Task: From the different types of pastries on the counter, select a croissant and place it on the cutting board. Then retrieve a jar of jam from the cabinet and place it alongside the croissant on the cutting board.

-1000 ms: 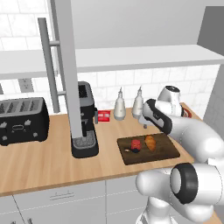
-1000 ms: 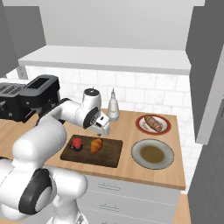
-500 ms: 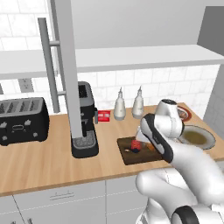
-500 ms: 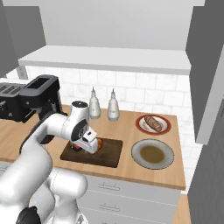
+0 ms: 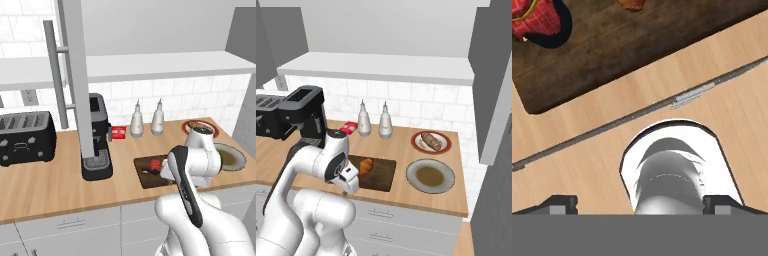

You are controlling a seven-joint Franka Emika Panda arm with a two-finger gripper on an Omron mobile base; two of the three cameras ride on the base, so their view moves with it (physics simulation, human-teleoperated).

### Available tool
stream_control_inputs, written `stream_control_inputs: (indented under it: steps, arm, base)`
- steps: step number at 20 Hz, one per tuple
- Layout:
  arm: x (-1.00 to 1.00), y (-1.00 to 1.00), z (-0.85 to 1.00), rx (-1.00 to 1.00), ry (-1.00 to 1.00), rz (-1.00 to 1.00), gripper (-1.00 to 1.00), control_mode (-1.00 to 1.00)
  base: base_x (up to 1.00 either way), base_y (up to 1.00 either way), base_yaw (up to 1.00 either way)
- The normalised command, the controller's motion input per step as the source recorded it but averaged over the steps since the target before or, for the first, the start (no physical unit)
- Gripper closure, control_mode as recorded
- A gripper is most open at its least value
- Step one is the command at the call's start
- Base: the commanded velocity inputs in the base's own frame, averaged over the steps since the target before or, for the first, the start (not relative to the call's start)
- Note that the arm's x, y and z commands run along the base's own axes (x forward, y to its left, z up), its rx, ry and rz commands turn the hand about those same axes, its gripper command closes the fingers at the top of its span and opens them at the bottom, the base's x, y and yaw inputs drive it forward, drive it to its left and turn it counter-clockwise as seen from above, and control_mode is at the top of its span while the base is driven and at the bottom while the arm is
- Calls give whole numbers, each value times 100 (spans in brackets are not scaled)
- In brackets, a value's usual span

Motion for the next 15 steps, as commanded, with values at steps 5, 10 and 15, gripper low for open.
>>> stream_control_inputs:
  steps: [5, 10, 15]
  arm:
    - [-100, 15, -38, 0, -12, -3, -100, -100]
    - [-100, 20, -29, 0, -16, -1, -100, -100]
    - [-100, 27, -26, 0, -17, 0, -100, -100]
  base:
    - [0, 0, 0]
    - [0, 0, 0]
    - [0, 0, 0]
